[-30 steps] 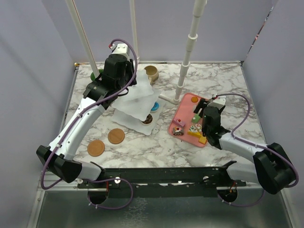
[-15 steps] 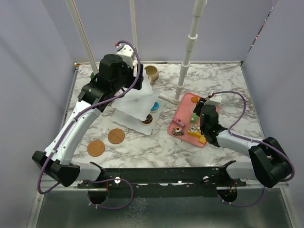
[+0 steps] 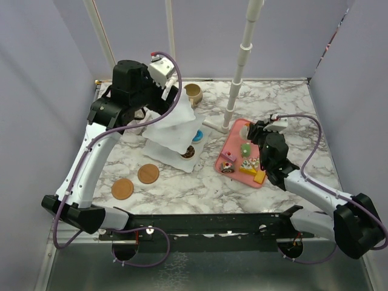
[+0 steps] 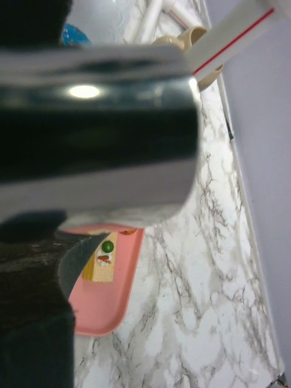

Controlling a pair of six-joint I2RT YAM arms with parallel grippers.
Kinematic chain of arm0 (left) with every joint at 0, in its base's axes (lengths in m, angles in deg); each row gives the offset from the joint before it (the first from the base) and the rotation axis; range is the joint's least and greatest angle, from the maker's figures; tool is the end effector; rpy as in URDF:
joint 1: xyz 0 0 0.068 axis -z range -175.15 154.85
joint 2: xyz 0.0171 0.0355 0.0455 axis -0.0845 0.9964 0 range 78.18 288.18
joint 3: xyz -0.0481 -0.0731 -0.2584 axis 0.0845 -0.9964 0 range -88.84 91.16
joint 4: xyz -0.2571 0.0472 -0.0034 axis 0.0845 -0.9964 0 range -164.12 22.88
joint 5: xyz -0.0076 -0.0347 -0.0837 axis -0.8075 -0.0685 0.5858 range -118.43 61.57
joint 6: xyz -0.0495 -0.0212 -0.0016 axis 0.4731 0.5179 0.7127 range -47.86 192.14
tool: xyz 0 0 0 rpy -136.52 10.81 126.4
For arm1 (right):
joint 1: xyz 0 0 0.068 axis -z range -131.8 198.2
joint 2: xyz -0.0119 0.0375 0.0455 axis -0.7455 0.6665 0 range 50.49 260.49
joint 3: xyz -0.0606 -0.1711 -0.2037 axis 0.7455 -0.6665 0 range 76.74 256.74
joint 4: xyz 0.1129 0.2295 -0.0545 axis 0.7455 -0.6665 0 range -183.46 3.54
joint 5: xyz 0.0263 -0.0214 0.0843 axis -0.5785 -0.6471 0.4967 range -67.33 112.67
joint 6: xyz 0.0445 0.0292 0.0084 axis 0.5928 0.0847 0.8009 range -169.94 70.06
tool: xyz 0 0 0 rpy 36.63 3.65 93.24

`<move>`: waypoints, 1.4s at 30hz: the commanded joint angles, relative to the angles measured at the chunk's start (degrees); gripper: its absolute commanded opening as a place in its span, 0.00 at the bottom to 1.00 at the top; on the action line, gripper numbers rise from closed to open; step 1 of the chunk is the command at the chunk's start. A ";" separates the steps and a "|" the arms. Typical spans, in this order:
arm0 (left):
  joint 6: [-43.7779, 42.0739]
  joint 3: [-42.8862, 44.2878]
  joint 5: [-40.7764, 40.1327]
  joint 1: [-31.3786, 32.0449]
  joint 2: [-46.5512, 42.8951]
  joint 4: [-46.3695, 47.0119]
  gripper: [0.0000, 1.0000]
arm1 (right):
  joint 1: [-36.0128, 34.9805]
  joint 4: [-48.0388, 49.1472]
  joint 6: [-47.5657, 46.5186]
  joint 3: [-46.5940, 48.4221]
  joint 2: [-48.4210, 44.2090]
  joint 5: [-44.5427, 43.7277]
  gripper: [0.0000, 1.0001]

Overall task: Serve the afternoon tea
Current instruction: Pick up the desert from the tray, then adjust the desert table at the center of the board.

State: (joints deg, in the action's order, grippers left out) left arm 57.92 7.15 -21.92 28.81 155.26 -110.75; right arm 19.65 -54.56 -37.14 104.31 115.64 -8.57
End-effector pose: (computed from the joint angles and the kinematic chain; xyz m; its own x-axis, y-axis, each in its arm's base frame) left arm 0.2475 -0.1145 0.4613 -0.2482 0.3774 -0.8922 0.5762 0.7979 0.1772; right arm 0.2230 0.1002 0.2409 -0.0747 0.1748 -0.9818 0.0628 0.9834 0.1704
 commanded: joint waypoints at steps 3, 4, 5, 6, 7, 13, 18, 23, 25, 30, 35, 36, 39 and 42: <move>-13.07 9.85 16.83 -4.96 4.88 -11.34 0.90 | -1.82 -4.16 0.53 1.55 -4.10 4.04 0.29; -15.57 11.51 19.55 -5.45 5.98 -14.14 0.91 | -1.85 -4.32 0.68 1.45 -4.39 4.33 0.29; -17.82 12.98 21.41 -5.64 7.04 -16.55 0.90 | -1.90 -4.43 0.77 1.36 -4.74 4.62 0.29; -19.89 14.25 23.18 -6.04 8.22 -18.82 0.90 | -1.94 -4.54 0.91 1.28 -5.02 4.96 0.29; -22.05 15.54 24.64 -6.45 9.31 -20.86 0.90 | -1.94 -4.61 0.96 1.26 -5.21 5.36 0.29; -31.39 21.54 28.91 -10.22 16.66 -31.16 0.86 | -2.04 -5.11 1.01 0.87 -6.64 5.63 0.29; -33.19 17.57 34.80 -13.67 15.56 -26.92 0.81 | -2.05 -5.25 0.96 0.31 -7.69 5.50 0.29; -31.98 8.77 43.09 -15.98 12.28 -20.01 0.77 | -2.03 -5.13 1.05 0.29 -8.28 5.38 0.29; -28.16 2.94 46.60 -17.52 10.03 -13.08 0.76 | -2.05 -5.16 0.99 0.38 -8.67 5.40 0.29; -18.34 -8.86 49.25 -17.99 5.26 1.83 0.76 | -2.06 -5.18 1.09 -0.04 -9.50 5.36 0.29; -10.99 -12.96 50.41 -17.94 4.25 10.68 0.73 | -2.04 -5.17 1.59 -0.19 -9.51 5.79 0.29; -10.85 -12.90 50.98 -17.95 4.50 10.98 0.73 | -2.03 -5.14 1.73 -0.30 -9.55 5.89 0.29; -10.91 -11.62 52.55 -17.97 5.49 11.41 0.73 | -2.04 -5.22 2.08 -0.50 -9.89 5.94 0.29; -10.56 -9.35 54.19 -18.01 6.55 11.47 0.75 | -2.04 -5.47 2.30 -0.68 -10.40 5.84 0.29</move>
State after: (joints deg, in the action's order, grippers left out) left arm 45.33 -5.01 26.93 10.96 161.01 -102.89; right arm 17.88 -59.70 -35.76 104.61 106.87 -3.50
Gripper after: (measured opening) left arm 0.739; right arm 0.447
